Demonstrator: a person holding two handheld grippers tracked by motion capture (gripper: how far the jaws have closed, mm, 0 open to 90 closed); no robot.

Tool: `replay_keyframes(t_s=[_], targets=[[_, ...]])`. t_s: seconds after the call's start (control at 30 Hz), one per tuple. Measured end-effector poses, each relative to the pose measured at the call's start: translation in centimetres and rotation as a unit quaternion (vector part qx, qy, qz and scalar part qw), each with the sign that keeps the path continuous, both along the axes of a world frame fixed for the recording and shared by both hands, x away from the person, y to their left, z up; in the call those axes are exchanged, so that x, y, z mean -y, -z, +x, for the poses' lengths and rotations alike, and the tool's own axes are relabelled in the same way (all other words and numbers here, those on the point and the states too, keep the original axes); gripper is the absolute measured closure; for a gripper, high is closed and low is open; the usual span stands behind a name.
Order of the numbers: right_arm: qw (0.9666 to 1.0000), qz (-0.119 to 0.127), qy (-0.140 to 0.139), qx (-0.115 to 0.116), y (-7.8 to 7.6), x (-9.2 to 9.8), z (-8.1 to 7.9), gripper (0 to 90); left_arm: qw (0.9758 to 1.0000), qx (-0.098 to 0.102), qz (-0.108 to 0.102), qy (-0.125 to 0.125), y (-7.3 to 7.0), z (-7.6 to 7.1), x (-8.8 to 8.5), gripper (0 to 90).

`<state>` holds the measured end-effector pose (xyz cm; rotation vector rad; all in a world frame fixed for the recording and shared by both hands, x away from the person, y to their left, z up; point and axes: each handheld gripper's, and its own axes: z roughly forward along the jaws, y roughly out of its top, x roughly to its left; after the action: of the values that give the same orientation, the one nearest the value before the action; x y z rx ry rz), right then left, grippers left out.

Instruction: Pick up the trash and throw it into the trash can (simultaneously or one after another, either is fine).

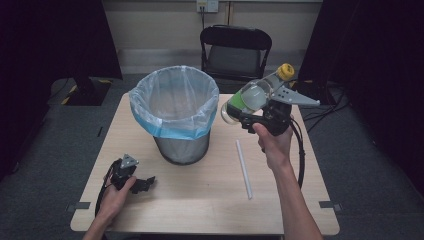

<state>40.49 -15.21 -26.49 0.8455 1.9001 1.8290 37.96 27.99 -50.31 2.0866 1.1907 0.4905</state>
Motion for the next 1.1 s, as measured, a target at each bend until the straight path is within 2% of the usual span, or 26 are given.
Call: replay_keyframes(t_s=[0.47, 0.63, 0.9, 1.1], targets=[[0.9992, 0.016, -0.023, 0.029, -2.9, -2.1, 0.8, 27.7, 1.0000, 0.000, 0.000, 0.000, 0.0, 0.0, 0.0, 0.0], [0.9990, 0.018, -0.028, 0.028, -3.3, -2.9, 1.3, 27.7, 1.0000, 0.000, 0.000, 0.000, 0.0, 0.0, 0.0, 0.0], [0.9983, 0.022, -0.047, 0.027, -4.3, -5.1, 2.3, 27.7, 1.0000, 0.000, 0.000, 0.000, 0.0, 0.0, 0.0, 0.0], [0.9975, 0.027, -0.063, 0.019, -4.0, -7.1, 3.0, 27.7, 1.0000, 0.000, 0.000, 0.000, 0.0, 0.0, 0.0, 0.0]])
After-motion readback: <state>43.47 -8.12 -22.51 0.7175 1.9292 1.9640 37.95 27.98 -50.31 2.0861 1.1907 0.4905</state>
